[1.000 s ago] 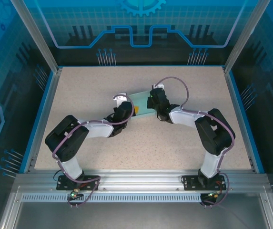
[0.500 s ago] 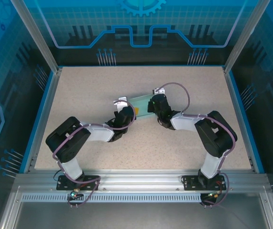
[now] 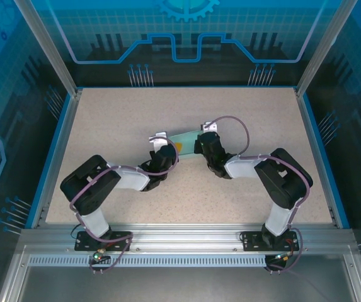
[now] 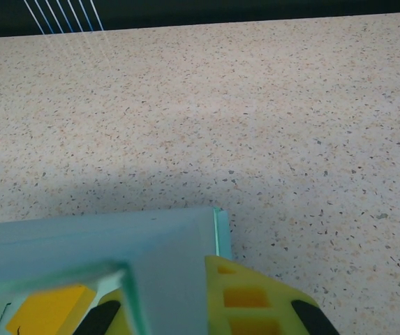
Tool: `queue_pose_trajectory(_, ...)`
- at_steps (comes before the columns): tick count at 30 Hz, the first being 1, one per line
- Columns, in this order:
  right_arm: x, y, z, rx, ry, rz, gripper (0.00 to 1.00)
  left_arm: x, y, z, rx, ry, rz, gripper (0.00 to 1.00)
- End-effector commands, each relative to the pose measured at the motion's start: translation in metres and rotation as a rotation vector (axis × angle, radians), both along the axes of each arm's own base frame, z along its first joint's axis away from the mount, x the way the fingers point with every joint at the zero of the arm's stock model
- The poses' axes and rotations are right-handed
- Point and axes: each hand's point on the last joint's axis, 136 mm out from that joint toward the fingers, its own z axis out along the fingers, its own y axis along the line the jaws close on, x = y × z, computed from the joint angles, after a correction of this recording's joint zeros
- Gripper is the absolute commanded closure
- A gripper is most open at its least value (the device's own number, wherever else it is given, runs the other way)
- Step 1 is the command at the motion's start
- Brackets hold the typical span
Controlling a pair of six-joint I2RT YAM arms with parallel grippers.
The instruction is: Fold the paper box
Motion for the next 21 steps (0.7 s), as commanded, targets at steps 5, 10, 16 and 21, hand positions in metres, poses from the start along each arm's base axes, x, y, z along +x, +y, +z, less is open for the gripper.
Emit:
queue_pose_trajectory(5, -0.025, -0.025, -0.050, -0.143, 0.141, -0.044, 1.00, -0.020, 0.026, -0.028, 0.102, 0.108, 0.045, 0.83)
queue_pose_trajectory(10, -0.027, -0.025, -0.050, -0.151, 0.139, -0.047, 1.00, -0.021, 0.026, -0.021, 0.094, 0.098, 0.044, 0.72)
queue_pose_trajectory(16, -0.026, -0.024, -0.047, -0.159, 0.136, -0.043, 1.00, -0.023, 0.026, -0.010, 0.073, 0.079, 0.029, 0.62)
queue_pose_trajectory(21, -0.024, -0.020, -0.044, -0.164, 0.129, -0.034, 1.00, -0.027, 0.025, 0.011, 0.047, 0.040, 0.001, 0.55)
